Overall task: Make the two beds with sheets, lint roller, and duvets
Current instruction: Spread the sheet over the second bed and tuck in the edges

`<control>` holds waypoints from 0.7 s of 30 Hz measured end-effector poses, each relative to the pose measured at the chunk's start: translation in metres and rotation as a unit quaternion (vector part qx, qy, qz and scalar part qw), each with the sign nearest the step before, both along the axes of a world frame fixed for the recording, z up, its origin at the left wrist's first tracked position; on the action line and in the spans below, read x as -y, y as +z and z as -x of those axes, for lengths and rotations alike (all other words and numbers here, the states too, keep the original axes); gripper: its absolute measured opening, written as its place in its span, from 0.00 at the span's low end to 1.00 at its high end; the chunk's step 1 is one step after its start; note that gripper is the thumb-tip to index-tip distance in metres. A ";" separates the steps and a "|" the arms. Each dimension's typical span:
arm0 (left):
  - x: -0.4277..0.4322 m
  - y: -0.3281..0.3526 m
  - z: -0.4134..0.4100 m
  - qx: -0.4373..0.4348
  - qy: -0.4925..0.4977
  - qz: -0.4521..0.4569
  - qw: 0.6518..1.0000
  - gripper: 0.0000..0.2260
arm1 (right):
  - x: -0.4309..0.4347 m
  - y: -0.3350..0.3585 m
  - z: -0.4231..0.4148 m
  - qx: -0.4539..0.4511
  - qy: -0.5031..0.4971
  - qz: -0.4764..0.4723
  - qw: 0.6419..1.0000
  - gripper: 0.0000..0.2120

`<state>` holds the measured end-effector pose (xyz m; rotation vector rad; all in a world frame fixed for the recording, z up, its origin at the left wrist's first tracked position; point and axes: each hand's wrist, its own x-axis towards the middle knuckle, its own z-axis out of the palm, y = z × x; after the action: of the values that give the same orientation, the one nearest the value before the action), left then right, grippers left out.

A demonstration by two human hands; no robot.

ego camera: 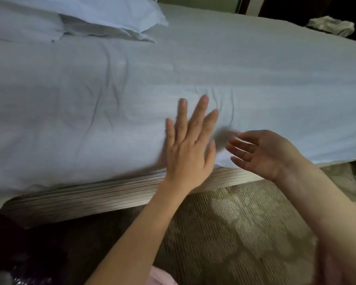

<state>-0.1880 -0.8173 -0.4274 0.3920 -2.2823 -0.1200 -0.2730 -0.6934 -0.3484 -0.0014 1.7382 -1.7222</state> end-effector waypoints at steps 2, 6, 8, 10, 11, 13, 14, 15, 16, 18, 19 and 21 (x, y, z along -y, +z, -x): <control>-0.012 -0.033 0.014 0.140 -0.165 -0.003 0.976 0.27 | -0.005 -0.006 -0.008 -0.021 0.040 -0.024 0.999 0.03; -0.017 -0.064 0.032 0.309 -0.246 -0.033 0.918 0.21 | -0.043 -0.042 0.018 0.050 0.003 -0.058 0.997 0.03; -0.028 -0.055 0.044 0.250 -0.209 -0.093 0.941 0.16 | -0.066 -0.056 0.053 0.105 -0.034 -0.087 0.990 0.05; -0.049 -0.048 0.059 0.162 -0.154 -0.117 0.968 0.14 | -0.086 -0.064 0.096 0.167 -0.078 -0.098 0.978 0.07; -0.060 -0.047 0.067 0.139 -0.131 -0.112 0.975 0.14 | -0.095 -0.066 0.119 0.202 -0.107 -0.094 0.969 0.08; -0.078 -0.050 0.082 0.134 -0.101 -0.112 0.979 0.14 | -0.106 -0.065 0.163 0.229 -0.157 -0.100 0.956 0.09; -0.086 -0.052 0.088 0.161 -0.094 -0.130 0.974 0.15 | -0.111 -0.065 0.184 0.214 -0.164 -0.103 0.957 0.08; -0.092 -0.052 0.093 0.200 -0.095 -0.151 0.963 0.18 | -0.116 -0.063 0.204 0.191 -0.161 -0.102 0.963 0.07; -0.095 -0.052 0.098 0.248 -0.100 -0.172 0.948 0.21 | -0.120 -0.061 0.223 0.164 -0.148 -0.100 0.970 0.07; -0.100 -0.047 0.110 0.301 -0.101 -0.217 0.923 0.23 | -0.129 -0.057 0.252 0.144 -0.120 -0.095 0.978 0.08; -0.104 -0.044 0.116 0.286 -0.087 -0.245 0.922 0.21 | -0.134 -0.055 0.264 0.163 -0.103 -0.090 0.977 0.09; -0.118 -0.038 0.132 0.225 -0.019 -0.318 0.921 0.16 | -0.144 -0.056 0.281 0.217 -0.061 -0.061 0.972 0.09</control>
<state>-0.3198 -0.6990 -0.4653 0.7701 -2.6637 -0.8880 -0.5538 -0.5491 -0.4049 0.5090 1.5332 -1.5512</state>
